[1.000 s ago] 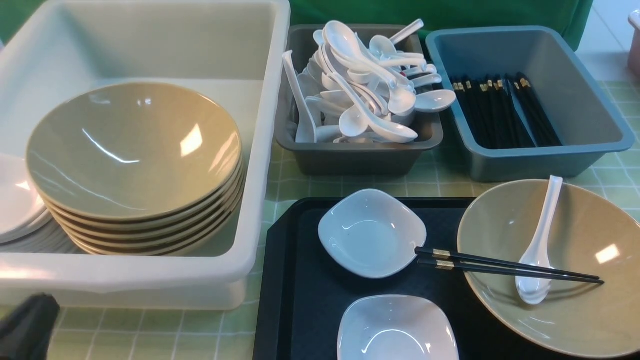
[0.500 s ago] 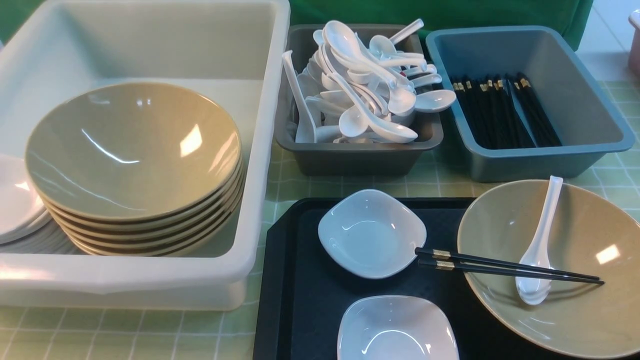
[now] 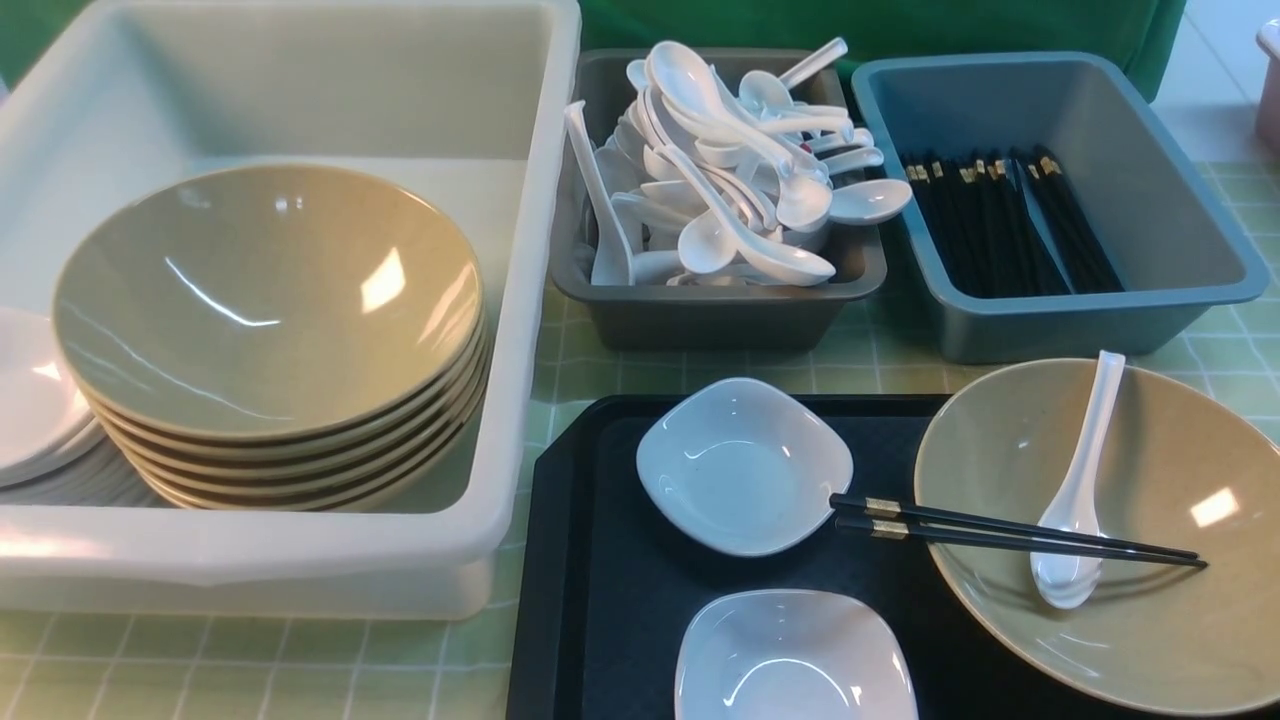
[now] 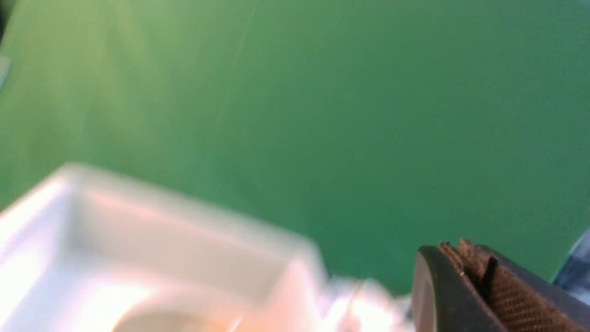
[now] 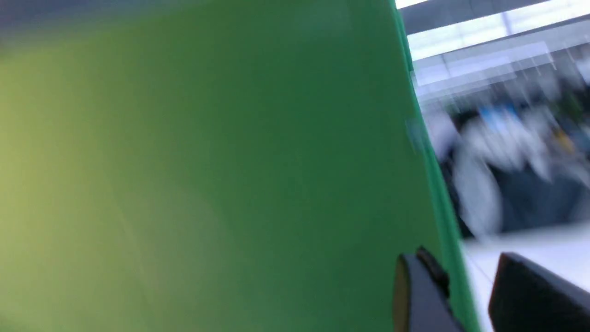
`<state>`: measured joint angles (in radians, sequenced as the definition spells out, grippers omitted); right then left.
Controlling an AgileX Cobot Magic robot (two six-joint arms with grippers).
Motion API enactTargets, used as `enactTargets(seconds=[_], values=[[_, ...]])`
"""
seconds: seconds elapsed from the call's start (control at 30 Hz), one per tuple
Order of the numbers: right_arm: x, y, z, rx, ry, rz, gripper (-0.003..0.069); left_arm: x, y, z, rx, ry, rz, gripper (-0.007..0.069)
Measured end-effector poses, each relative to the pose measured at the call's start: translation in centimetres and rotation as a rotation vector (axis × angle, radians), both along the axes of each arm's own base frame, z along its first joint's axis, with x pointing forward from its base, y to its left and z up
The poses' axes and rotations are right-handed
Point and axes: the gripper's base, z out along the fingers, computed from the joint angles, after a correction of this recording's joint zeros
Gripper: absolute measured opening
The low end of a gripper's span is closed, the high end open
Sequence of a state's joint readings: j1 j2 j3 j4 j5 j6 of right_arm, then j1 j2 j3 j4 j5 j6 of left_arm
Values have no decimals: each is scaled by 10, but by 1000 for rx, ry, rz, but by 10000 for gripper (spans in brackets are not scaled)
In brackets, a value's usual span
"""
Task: On green table put chopsticks spoon bowls plates into blue grey white boxes.
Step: 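Move the grippers toward the tableware on the black tray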
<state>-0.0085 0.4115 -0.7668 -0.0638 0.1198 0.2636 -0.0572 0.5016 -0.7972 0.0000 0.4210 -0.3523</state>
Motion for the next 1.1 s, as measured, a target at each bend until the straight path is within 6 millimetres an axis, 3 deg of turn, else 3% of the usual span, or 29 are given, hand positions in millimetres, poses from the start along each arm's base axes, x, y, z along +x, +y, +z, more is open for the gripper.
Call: enactTargets(seconds=[0.1,0.2,0.37,0.53,0.6,0.77,0.93,1.1], values=[[25,-1,-19,-165,268,-13,236,27,1,-26,82,270,15,-1],[43,0,-40,-194,468,8,236,42,-4,-48,17,434,-20,-1],[60,4,-61,-207,683,84,236,53,-26,-70,-94,578,-200,-1],[86,27,-87,-345,861,431,236,62,-65,-68,-45,520,-583,-1],[96,38,-96,-437,867,618,237,66,-78,-63,9,445,-712,-1],[118,49,-115,-582,855,834,263,72,-99,-47,203,293,-952,-1],[130,64,-134,-923,792,1046,301,78,-107,-30,290,235,-1053,-1],[148,73,-157,-1111,796,1082,321,81,-108,-28,316,222,-1060,-1]])
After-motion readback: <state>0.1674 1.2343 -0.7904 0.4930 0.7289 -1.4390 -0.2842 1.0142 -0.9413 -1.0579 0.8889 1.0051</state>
